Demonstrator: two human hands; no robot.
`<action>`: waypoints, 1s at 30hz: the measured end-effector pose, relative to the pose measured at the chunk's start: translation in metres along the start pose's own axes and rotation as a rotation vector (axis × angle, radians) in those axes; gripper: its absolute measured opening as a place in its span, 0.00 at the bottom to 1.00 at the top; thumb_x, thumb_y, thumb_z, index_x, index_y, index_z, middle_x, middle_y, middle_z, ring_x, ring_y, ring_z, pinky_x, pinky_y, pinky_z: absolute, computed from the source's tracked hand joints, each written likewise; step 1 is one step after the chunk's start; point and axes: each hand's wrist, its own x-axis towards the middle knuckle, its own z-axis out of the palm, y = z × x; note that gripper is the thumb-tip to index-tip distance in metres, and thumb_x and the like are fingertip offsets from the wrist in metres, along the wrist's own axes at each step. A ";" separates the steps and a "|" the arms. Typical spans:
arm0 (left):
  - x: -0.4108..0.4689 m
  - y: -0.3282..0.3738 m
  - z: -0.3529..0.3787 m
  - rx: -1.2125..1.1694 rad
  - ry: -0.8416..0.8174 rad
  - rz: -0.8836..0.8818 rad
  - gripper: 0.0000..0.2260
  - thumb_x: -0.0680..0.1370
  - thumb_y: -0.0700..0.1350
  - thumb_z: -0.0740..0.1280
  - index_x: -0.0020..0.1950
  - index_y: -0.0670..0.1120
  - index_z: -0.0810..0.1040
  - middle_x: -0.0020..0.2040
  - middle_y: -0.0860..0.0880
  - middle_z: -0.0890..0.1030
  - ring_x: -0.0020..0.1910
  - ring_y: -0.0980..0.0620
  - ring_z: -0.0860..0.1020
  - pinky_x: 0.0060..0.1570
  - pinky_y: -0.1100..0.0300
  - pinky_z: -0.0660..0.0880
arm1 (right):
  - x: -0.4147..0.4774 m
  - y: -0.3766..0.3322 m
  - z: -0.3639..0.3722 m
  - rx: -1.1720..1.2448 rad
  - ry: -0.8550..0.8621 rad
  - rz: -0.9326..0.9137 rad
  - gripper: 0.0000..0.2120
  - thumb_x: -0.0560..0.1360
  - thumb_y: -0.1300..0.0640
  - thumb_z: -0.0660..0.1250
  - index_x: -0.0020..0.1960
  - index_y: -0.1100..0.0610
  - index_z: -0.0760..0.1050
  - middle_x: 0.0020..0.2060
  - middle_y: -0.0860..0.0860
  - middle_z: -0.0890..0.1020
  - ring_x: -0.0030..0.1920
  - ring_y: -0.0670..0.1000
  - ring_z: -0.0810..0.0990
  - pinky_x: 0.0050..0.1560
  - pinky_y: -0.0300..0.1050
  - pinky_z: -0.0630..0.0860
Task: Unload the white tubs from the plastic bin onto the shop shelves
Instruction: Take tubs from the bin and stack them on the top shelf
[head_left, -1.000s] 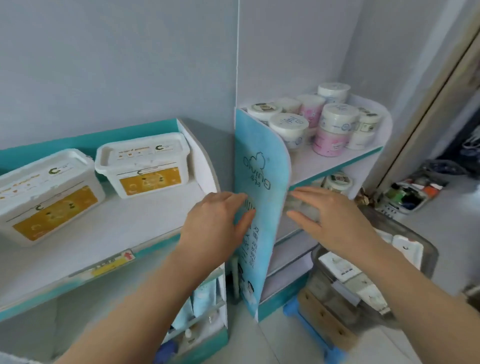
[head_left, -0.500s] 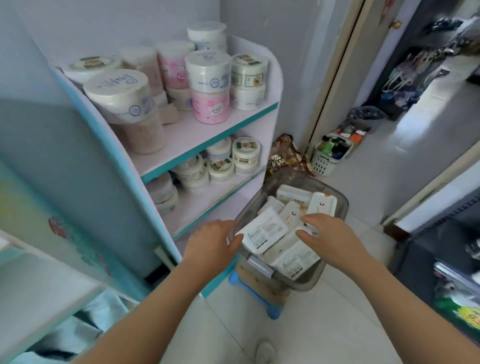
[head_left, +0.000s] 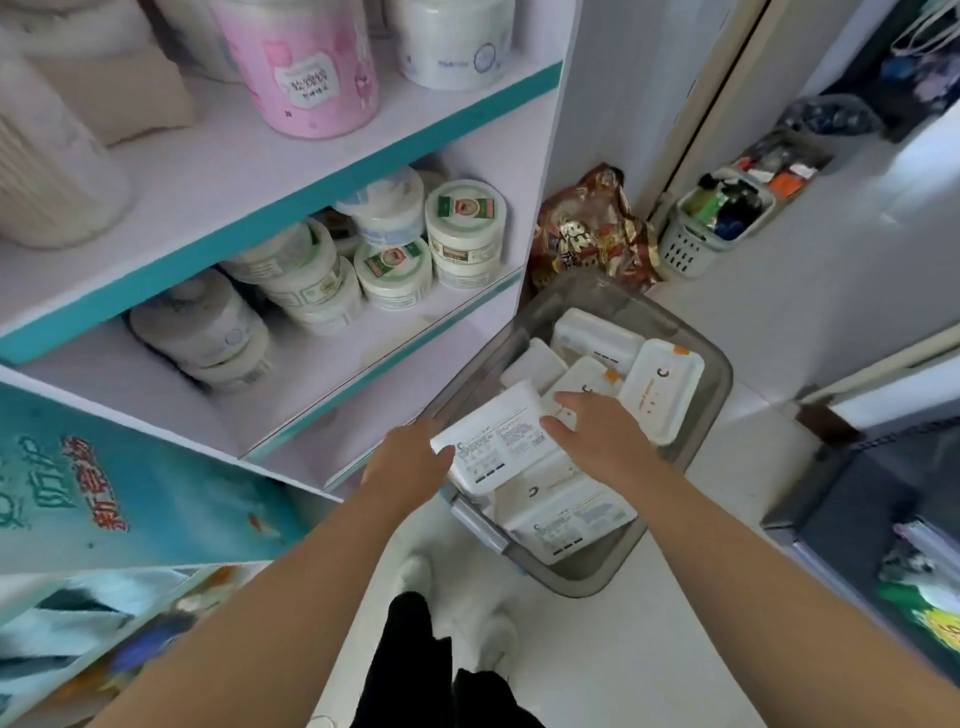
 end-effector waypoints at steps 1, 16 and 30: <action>0.012 -0.002 0.004 0.012 -0.025 -0.016 0.16 0.80 0.52 0.60 0.60 0.42 0.72 0.56 0.43 0.79 0.49 0.46 0.75 0.41 0.59 0.68 | 0.011 0.000 0.005 -0.003 -0.014 0.006 0.25 0.79 0.44 0.58 0.72 0.54 0.65 0.68 0.53 0.72 0.68 0.53 0.70 0.65 0.47 0.66; 0.078 -0.019 0.039 -0.178 -0.094 -0.091 0.10 0.76 0.52 0.67 0.49 0.46 0.80 0.44 0.48 0.80 0.41 0.52 0.75 0.37 0.61 0.67 | 0.092 0.002 0.046 0.279 -0.072 0.065 0.21 0.78 0.44 0.60 0.67 0.53 0.68 0.52 0.54 0.80 0.39 0.49 0.77 0.33 0.41 0.72; -0.009 0.007 0.007 -0.503 0.099 -0.098 0.10 0.70 0.52 0.74 0.43 0.50 0.77 0.45 0.55 0.77 0.42 0.55 0.76 0.44 0.56 0.76 | 0.012 0.016 0.004 0.434 0.141 -0.100 0.18 0.67 0.45 0.76 0.52 0.49 0.76 0.44 0.44 0.81 0.47 0.49 0.79 0.50 0.43 0.77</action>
